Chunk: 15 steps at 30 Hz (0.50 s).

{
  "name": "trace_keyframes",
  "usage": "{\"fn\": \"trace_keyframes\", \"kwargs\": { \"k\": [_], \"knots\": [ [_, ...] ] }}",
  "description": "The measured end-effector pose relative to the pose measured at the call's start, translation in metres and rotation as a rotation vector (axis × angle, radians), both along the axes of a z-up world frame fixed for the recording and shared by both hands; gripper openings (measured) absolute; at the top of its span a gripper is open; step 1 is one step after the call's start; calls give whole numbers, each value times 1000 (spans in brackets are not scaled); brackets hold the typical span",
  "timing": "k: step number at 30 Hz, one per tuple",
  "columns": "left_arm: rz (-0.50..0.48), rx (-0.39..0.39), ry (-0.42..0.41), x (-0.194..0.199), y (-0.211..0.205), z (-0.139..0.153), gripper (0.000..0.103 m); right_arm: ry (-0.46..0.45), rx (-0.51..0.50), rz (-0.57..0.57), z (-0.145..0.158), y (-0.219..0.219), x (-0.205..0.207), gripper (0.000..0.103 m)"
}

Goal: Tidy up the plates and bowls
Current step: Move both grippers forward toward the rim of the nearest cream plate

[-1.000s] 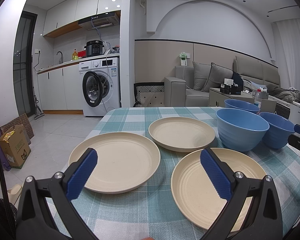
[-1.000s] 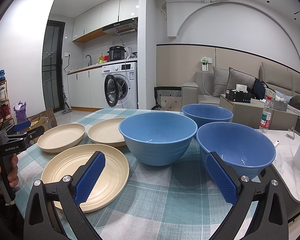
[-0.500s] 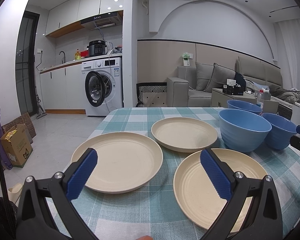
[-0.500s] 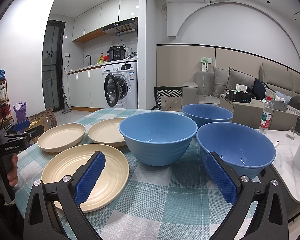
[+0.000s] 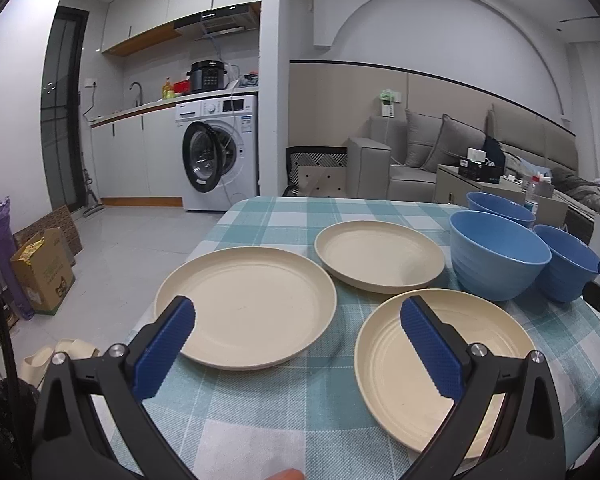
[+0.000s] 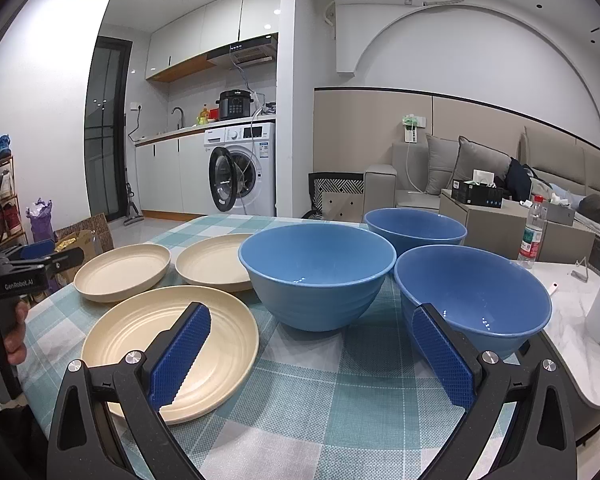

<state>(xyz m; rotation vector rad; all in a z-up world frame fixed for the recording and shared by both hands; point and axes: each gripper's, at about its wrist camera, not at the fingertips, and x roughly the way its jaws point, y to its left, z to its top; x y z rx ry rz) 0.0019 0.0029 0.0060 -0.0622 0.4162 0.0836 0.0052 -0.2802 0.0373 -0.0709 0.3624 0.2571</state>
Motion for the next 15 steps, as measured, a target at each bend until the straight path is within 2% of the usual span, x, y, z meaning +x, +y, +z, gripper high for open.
{"fn": "trace_keyframes", "kwargs": {
  "k": [6,15],
  "knots": [
    [-24,-53,13,-8,7,5,103,11,1,-3,2,4,1,103],
    [-10,-24,-28,-23,8,21,103,29,-1,40,20,32,0,103]
  ]
}}
